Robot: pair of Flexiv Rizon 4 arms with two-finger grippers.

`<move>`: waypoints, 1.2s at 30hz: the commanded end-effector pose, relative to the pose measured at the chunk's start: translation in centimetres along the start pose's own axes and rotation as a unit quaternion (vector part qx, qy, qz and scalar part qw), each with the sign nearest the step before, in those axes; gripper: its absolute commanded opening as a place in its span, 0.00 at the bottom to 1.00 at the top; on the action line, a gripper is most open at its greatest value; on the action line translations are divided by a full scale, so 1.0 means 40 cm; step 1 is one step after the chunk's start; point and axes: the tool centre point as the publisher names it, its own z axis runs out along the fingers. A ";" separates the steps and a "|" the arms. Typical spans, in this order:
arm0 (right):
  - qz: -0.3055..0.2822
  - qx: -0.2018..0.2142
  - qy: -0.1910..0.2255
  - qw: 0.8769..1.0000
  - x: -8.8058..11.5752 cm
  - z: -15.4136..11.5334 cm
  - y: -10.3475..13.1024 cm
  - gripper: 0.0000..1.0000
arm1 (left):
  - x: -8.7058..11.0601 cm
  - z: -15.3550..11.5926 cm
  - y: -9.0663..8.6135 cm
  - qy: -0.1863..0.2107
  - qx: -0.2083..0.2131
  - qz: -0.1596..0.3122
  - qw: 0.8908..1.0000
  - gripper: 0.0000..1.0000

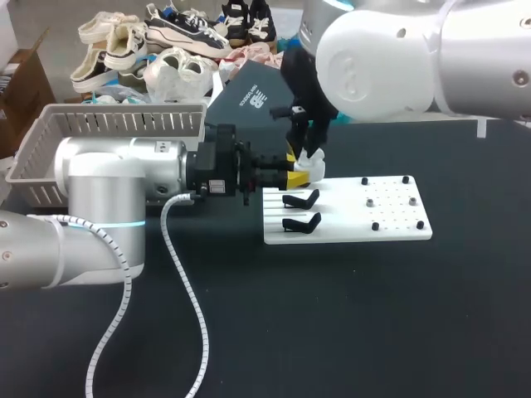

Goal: Pick up each earbud case from the left stands, insert the matching earbuds, close the lid, and place the case in the box.

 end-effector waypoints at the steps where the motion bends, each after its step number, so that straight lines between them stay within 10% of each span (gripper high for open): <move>1: 0.004 0.000 -0.019 1.000 0.027 -0.026 0.002 0.00 | 0.000 0.002 0.002 0.000 0.001 0.000 1.000 0.00; 36: -0.040 -0.002 -0.049 0.998 0.028 -0.037 -0.009 0.00 | 0.000 0.002 0.002 0.000 0.001 0.000 1.000 0.00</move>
